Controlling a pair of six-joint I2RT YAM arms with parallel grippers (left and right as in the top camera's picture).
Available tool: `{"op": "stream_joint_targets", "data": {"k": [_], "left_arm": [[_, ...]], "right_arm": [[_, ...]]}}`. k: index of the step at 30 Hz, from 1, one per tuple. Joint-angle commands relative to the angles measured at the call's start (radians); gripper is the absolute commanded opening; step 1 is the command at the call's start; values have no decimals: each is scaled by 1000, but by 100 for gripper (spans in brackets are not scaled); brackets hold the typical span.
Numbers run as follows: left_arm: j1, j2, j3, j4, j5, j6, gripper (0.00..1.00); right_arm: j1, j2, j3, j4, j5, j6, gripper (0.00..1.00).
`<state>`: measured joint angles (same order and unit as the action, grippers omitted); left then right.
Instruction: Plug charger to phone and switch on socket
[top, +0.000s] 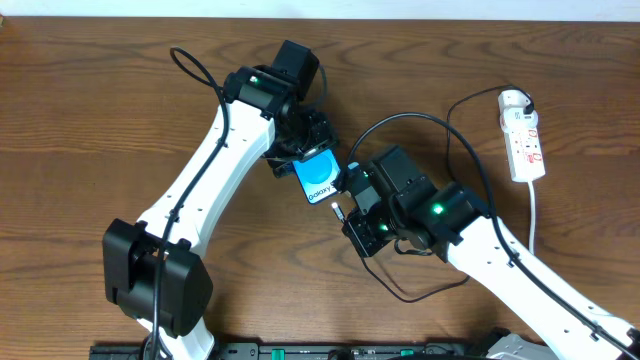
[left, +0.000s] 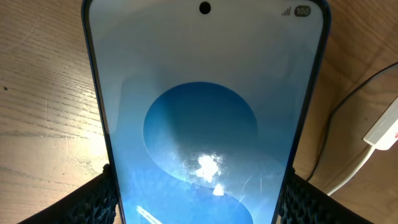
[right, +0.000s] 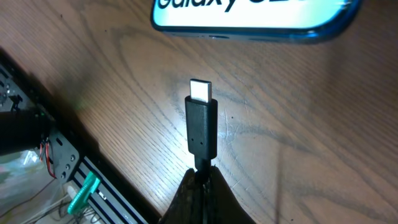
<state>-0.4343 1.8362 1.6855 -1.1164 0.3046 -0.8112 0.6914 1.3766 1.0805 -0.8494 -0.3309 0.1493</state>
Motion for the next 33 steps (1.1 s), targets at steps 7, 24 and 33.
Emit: {"op": "stream_joint_targets", "data": {"k": [7, 24, 33], "left_arm": [[1, -27, 22, 2, -10, 7, 64], [1, -27, 22, -8, 1, 6, 64], [1, -27, 22, -8, 38, 6, 64]], "right_arm": [[8, 10, 19, 14, -17, 23, 1], [8, 10, 19, 37, 18, 41, 1], [8, 10, 19, 46, 18, 49, 1]]}}
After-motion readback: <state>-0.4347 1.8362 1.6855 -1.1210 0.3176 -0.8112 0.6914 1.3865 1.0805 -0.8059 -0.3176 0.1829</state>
